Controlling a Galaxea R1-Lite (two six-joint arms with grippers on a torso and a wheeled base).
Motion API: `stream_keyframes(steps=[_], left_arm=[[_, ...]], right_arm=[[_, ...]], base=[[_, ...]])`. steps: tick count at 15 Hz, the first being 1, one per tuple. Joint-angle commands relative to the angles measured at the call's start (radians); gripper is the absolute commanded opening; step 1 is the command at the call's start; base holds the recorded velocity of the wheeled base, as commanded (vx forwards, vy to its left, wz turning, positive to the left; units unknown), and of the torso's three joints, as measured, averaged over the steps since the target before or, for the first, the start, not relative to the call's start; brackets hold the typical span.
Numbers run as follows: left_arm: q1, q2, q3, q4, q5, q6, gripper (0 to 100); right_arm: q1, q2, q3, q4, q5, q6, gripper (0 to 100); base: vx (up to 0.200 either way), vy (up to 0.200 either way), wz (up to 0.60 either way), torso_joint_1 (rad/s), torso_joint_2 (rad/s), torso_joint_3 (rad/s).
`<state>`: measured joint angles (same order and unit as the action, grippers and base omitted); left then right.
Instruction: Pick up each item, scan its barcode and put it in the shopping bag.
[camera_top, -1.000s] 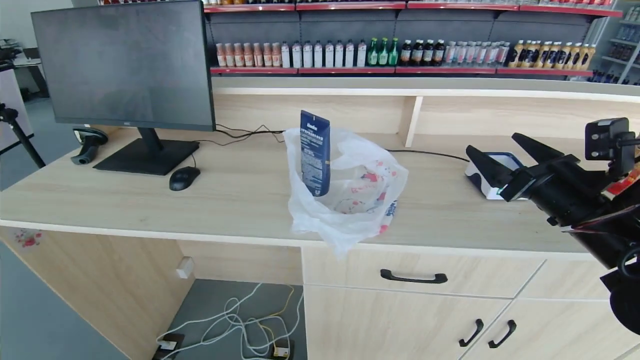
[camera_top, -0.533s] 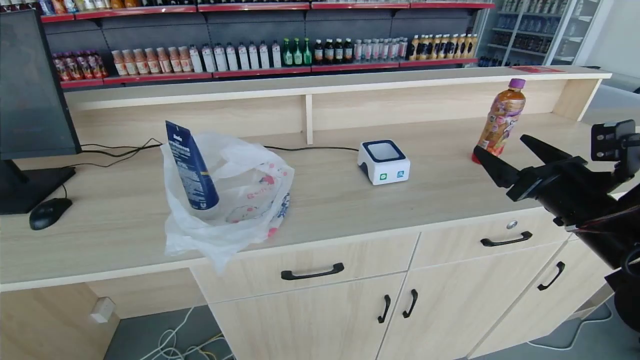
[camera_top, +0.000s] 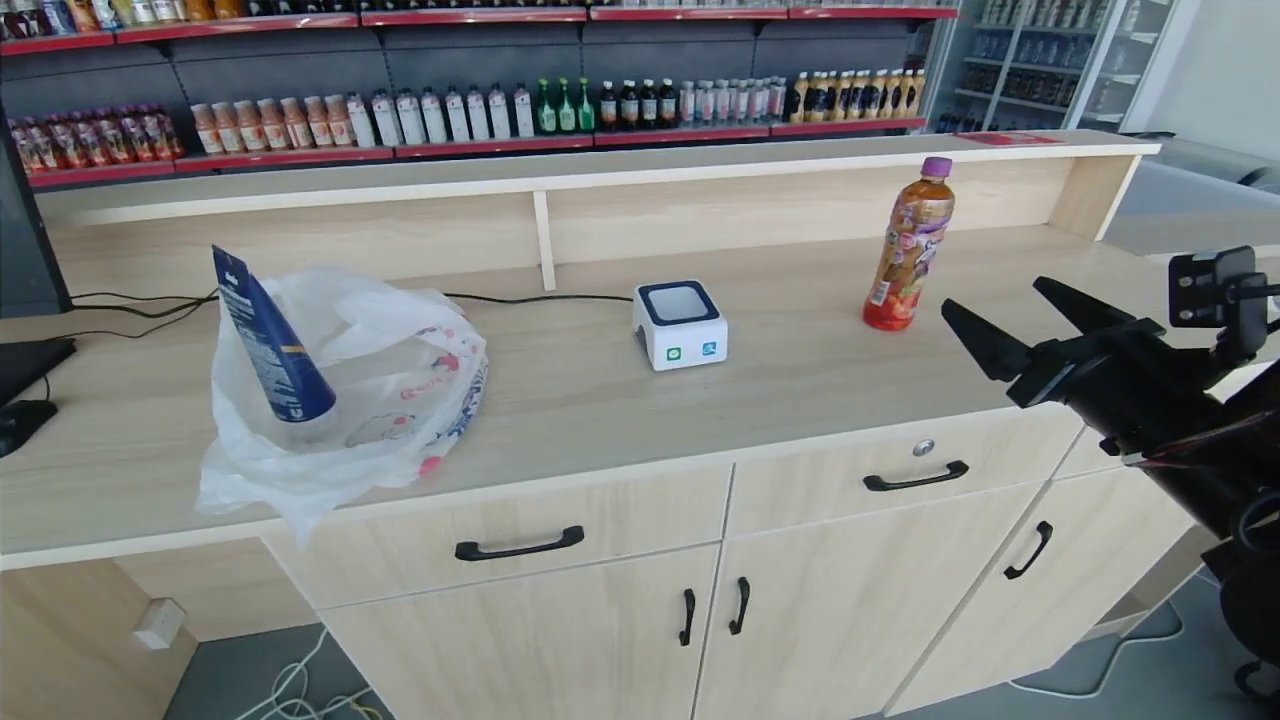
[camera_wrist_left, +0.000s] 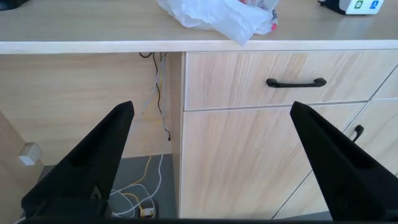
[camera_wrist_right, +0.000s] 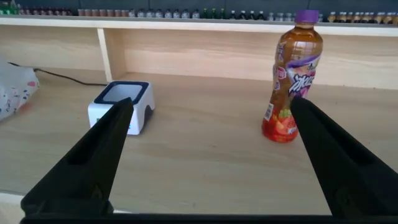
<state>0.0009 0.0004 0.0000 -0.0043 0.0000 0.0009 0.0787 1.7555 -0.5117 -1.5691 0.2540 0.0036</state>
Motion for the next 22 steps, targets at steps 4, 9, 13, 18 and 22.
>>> stream_keyframes(steps=[4, 9, 13, 18, 22], left_arm=[[0.001, 0.001, 0.0, 0.0, 0.0, -0.001, 100], [0.001, 0.0, 0.0, 0.0, 0.0, -0.001, 100], [0.001, 0.0, 0.0, 0.0, 0.0, 0.001, 100], [0.001, 0.0, 0.0, 0.0, 0.0, -0.001, 100], [0.001, 0.0, 0.0, 0.0, 0.0, -0.001, 100]], right_arm=[[-0.022, 0.009, 0.005, -0.002, 0.001, -0.001, 100], [-0.02, 0.013, 0.005, -0.002, 0.001, -0.001, 100], [-0.019, 0.019, 0.03, -0.002, 0.001, -0.001, 100], [0.007, 0.027, 0.032, -0.002, 0.001, -0.001, 100], [0.009, 0.039, 0.032, -0.002, 0.001, -0.001, 100]], base=[[0.0, -0.2, 0.6, 0.002, 0.0, 0.002], [0.0, -0.2, 0.0, 0.003, 0.0, 0.001], [0.0, -0.2, 0.0, 0.004, 0.0, 0.002], [0.16, -0.04, 0.0, 0.0, 0.0, 0.001], [0.1, 0.0, 0.0, 0.0, 0.0, 0.0]])
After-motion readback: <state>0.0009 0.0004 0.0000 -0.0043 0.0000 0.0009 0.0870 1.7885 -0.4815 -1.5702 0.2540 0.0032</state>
